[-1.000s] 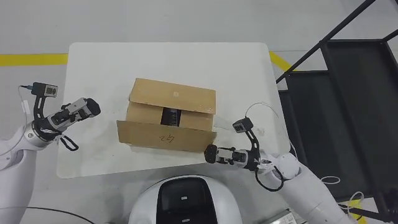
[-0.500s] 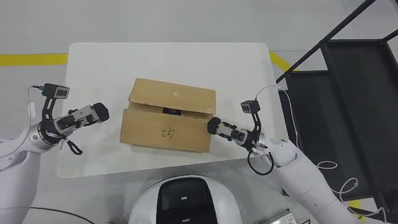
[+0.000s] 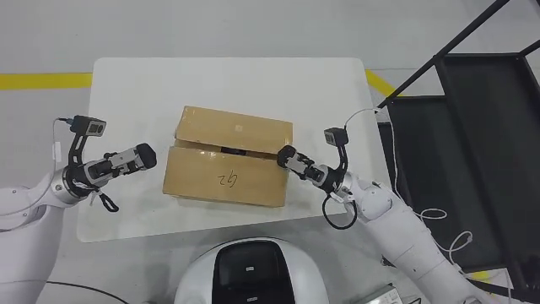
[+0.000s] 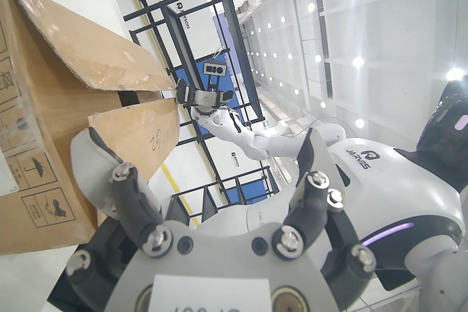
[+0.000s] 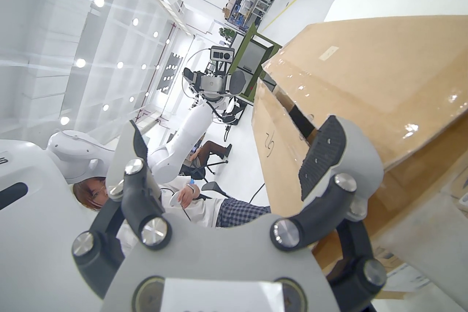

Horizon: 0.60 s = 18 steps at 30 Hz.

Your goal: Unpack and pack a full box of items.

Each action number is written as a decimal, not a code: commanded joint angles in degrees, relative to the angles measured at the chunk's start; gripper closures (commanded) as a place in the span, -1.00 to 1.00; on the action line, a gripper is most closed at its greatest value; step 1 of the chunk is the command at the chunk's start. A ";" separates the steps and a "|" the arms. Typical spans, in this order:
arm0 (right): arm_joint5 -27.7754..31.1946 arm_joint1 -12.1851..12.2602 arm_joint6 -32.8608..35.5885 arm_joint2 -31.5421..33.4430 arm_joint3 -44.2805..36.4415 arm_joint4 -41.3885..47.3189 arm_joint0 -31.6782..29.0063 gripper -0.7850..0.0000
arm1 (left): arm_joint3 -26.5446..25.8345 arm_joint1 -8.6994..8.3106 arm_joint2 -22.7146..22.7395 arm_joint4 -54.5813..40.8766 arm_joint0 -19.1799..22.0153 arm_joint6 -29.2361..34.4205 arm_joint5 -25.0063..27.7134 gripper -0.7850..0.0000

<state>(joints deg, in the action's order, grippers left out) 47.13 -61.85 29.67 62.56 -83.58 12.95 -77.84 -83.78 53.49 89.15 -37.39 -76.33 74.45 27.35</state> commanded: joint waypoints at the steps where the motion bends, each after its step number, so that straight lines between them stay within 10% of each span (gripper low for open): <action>1: -0.93 -0.07 0.04 -0.19 0.06 0.52 -0.06 -1.00 | 0.11 -0.01 -0.08 -0.02 0.02 0.27 -0.01 -1.00; 18: -6.25 -0.17 3.97 0.26 0.17 5.33 -0.38 -1.00 | 3.72 0.92 -6.91 0.60 4.88 -0.99 -5.63 -1.00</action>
<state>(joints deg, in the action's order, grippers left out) 40.97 -62.01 33.62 62.75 -83.31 18.26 -78.21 -80.49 54.33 82.71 -36.93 -71.89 73.74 21.77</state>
